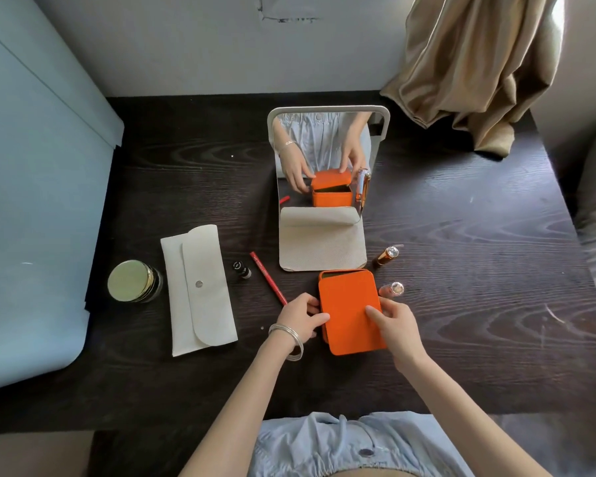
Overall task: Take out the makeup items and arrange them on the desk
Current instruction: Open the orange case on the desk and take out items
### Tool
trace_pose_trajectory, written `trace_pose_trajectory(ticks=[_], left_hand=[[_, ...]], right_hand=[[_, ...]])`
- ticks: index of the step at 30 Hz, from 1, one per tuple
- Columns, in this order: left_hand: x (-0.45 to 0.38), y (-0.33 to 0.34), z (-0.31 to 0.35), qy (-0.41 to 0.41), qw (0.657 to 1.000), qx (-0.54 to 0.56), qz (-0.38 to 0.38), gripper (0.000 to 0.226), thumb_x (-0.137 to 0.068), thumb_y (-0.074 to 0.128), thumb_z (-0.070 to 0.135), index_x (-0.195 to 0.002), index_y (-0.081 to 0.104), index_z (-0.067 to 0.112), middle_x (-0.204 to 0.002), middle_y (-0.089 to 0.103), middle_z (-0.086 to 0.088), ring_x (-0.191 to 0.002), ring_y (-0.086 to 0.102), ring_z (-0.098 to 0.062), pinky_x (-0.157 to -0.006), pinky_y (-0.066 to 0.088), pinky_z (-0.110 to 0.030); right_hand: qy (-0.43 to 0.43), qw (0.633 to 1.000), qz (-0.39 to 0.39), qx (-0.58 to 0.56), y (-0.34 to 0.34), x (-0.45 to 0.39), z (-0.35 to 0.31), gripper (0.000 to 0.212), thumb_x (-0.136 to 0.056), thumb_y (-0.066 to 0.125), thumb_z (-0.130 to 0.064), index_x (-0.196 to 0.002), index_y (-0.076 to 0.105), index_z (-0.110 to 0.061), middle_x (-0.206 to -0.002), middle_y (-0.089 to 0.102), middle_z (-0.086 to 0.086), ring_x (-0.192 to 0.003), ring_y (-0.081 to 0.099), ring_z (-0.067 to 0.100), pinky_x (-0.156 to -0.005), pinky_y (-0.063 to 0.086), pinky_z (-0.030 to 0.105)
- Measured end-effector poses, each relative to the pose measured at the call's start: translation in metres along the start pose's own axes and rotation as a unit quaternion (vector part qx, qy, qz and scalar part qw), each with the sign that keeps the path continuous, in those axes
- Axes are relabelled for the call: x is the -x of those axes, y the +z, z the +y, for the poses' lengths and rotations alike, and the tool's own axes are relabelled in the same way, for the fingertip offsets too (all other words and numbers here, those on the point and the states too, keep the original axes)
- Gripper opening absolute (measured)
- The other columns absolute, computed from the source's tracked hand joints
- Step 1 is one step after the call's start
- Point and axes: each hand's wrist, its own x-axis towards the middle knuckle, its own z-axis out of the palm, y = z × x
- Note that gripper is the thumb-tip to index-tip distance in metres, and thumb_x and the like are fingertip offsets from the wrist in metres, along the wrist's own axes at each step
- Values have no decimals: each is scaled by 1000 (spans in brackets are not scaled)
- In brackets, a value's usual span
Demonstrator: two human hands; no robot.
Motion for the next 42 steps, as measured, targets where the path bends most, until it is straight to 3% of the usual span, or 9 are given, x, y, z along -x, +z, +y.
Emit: trace_pose_trajectory(ticks=[3,6,10,17,24,29,36,39,42], left_hand=[[-1,-3,0,4,1000,9,14,35,-91,56,11,-125,50,8,-123,57,-9,-109,59,-24,-85,56,-39],[-1,-3,-4,3,999,-34,37,30,-93,53,15,-122,52,10,-120,58,-9,-107,60,-24,-83,57,-38],[4,-6,-15,-3,991,-116,72,26,-94,52,24,-116,58,13,-107,66,-7,-94,66,-22,-83,56,-38],[10,-12,-17,-27,951,-296,85,37,-97,38,43,-104,60,15,-94,69,-5,-87,67,-20,-81,55,-35],[13,-14,-9,-28,944,-307,120,39,-98,32,45,-117,57,21,-94,71,-4,-89,68,-19,-78,52,-33],[9,-17,-1,-36,922,-364,125,44,-99,30,46,-102,62,16,-91,61,-2,-94,62,-21,-68,43,-29],[7,-21,-6,-53,946,-301,112,45,-95,37,51,-102,65,16,-96,67,-4,-89,64,-21,-76,52,-33],[7,-23,-15,-52,977,-202,43,45,-89,53,47,-123,57,17,-114,65,-4,-102,62,-21,-90,52,-38],[12,-20,-21,-51,987,-152,19,56,-83,66,32,-134,48,18,-125,60,-4,-110,59,-23,-94,51,-41]], right_hand=[[0,997,-17,80,-3,-3,-2,38,-92,56,-24,-128,57,-12,-125,56,7,-114,55,25,-97,47,44],[-33,989,-20,141,0,-2,0,36,-90,59,-13,-126,57,-12,-125,59,7,-109,61,20,-90,52,39],[-54,971,-36,232,4,1,3,32,-84,67,-27,-115,62,-20,-113,66,-3,-101,63,12,-84,50,29],[-33,963,-34,266,10,-1,0,18,-88,61,-33,-104,61,-25,-101,66,-5,-95,58,13,-78,46,30],[-35,968,-35,248,13,1,-1,29,-86,65,-33,-113,59,-24,-99,67,-9,-98,62,13,-83,49,32],[-33,960,-30,276,15,2,-3,32,-87,63,-35,-116,59,-23,-104,67,-7,-99,62,13,-82,49,31],[0,964,-58,261,15,-3,-5,31,-87,64,-32,-115,59,-19,-93,64,-8,-92,64,14,-81,51,32],[29,971,-115,205,13,-6,-1,44,-84,68,-26,-124,57,-12,-108,66,2,-98,64,17,-90,53,37],[26,962,-154,226,16,-2,1,54,-83,70,-19,-132,50,-11,-124,60,6,-110,58,19,-89,47,27]])
